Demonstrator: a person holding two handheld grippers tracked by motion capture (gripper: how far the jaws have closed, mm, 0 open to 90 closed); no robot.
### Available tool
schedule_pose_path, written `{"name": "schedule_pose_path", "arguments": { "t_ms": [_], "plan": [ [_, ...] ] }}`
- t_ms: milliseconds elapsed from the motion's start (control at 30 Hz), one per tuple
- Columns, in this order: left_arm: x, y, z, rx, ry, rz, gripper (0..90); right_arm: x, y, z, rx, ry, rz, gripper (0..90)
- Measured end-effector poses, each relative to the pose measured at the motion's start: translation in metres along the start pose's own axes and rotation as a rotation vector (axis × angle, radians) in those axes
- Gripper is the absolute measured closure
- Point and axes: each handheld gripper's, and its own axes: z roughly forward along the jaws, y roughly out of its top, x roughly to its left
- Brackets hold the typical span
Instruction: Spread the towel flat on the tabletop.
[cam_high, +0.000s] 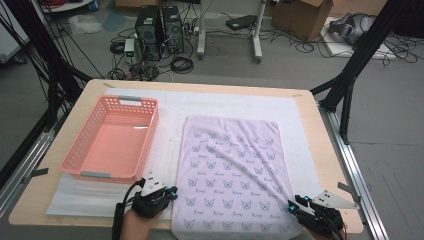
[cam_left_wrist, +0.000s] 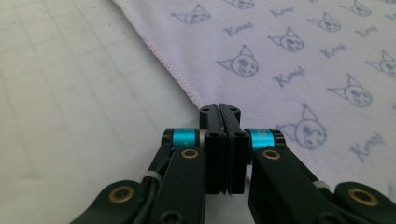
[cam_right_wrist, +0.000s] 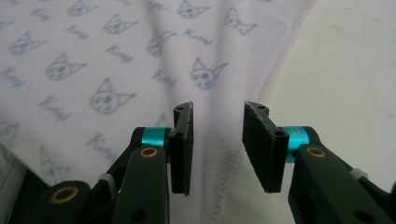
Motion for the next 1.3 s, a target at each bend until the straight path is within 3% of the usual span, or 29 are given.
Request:
{"name": "schedule_pose_path", "arguments": {
  "t_ms": [167, 267, 367, 533, 633, 667, 733, 767, 800, 833, 867, 933, 1100, 1233, 1300],
  "plan": [
    [0.003, -0.004, -0.004, -0.015, 0.000, -0.011, 85.4, -0.014, 0.006, 0.008, -0.012, -0.051, 0.076, 62.1],
    [0.005, -0.003, -0.001, -0.047, -0.014, -0.042, 65.7, -0.020, 0.013, 0.019, -0.008, -0.065, 0.106, 61.2],
    [0.007, 0.001, 0.000, -0.086, -0.026, -0.041, 54.6, -0.024, 0.022, 0.031, -0.012, -0.075, 0.123, 61.2],
    [0.013, 0.012, 0.006, -0.142, -0.058, -0.043, 45.2, -0.029, 0.033, 0.051, 0.020, -0.086, 0.117, 69.7],
    [0.016, 0.020, 0.013, -0.164, -0.089, -0.041, 43.0, -0.034, 0.036, 0.054, 0.025, -0.055, 0.112, 87.0],
    [0.017, 0.023, 0.016, -0.170, -0.090, -0.035, 42.4, -0.036, 0.038, 0.053, 0.035, -0.044, 0.102, 88.3],
    [0.018, 0.029, 0.020, -0.184, -0.109, -0.030, 40.6, -0.037, 0.040, 0.050, 0.063, -0.105, 0.067, 88.8],
    [0.019, 0.032, 0.022, -0.191, -0.114, -0.026, 39.8, -0.040, 0.040, 0.048, 0.071, -0.101, 0.070, 88.7],
    [0.020, 0.035, 0.024, -0.194, -0.120, -0.022, 38.6, -0.041, 0.039, 0.047, 0.075, -0.087, 0.073, 86.9],
    [0.022, 0.038, 0.026, -0.200, -0.126, -0.020, 37.5, -0.042, 0.039, 0.046, 0.070, -0.072, 0.063, 79.6],
    [0.023, 0.040, 0.028, -0.208, -0.130, -0.027, 36.4, -0.042, 0.038, 0.045, 0.052, -0.055, 0.055, 65.4],
    [0.025, 0.044, 0.032, -0.220, -0.130, -0.037, 32.4, -0.042, 0.038, 0.044, 0.006, -0.040, 0.063, 53.7],
    [0.027, 0.050, 0.029, -0.279, -0.110, -0.020, 21.5, -0.039, 0.040, 0.040, -0.074, -0.004, 0.049, 38.6],
    [0.029, 0.046, 0.023, -0.315, -0.123, 0.001, 20.7, -0.033, 0.043, 0.039, -0.124, 0.002, -0.001, 29.7],
    [0.029, 0.044, 0.023, -0.308, -0.129, 0.012, 20.7, -0.031, 0.045, 0.038, -0.138, 0.010, -0.013, 26.7]
  ]
}}
